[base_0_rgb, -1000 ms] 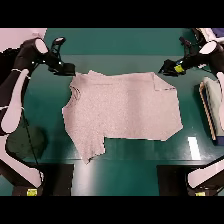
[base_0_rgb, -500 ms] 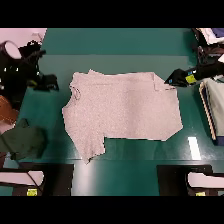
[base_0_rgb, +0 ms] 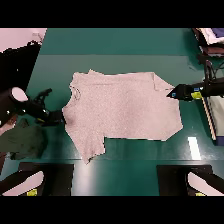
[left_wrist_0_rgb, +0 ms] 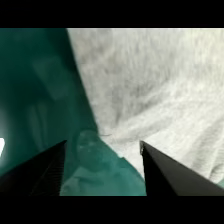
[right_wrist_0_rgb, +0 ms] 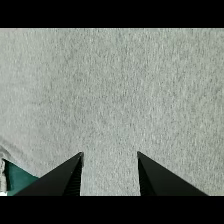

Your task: Fold the shirts.

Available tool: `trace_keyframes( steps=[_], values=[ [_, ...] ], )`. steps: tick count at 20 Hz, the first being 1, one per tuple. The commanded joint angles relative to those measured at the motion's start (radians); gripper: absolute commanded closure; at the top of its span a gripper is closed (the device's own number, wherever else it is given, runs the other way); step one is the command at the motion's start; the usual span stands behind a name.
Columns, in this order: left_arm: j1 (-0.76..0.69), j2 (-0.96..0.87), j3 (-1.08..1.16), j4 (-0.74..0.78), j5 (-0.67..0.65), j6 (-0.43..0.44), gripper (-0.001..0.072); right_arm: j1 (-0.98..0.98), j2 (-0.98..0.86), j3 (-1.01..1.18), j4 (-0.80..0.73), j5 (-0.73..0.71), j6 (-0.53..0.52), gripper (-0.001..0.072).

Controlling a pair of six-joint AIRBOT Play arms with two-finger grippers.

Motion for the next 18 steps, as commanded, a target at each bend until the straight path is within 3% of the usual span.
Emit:
trace_keyframes(
  steps=[1,6,12,14,15,18],
  values=[
    [0.0,0.037,-0.134,-0.138,0.087,0.03,0.0169,-0.001,0.086,-0.043,0.0,-0.008,0.002,0.0326],
    [0.0,0.037,-0.146,-0.195,0.149,0.05,0.017,-0.001,0.137,-0.043,-0.014,0.018,0.008,0.0335],
    [-0.005,0.037,-0.146,-0.195,0.16,0.051,0.0194,-0.001,0.139,-0.062,-0.18,0.115,0.083,0.0335],
    [-0.024,0.037,-0.146,-0.192,0.17,0.092,0.0587,-0.001,0.139,-0.12,-0.187,0.134,0.097,0.0335],
    [-0.03,0.037,-0.145,-0.193,0.18,0.109,0.0678,-0.001,0.139,-0.158,-0.187,0.145,0.098,0.0335],
    [-0.03,0.037,-0.12,-0.192,0.173,0.11,0.0681,-0.04,0.139,-0.287,-0.187,0.156,0.113,0.0335]
  ],
)
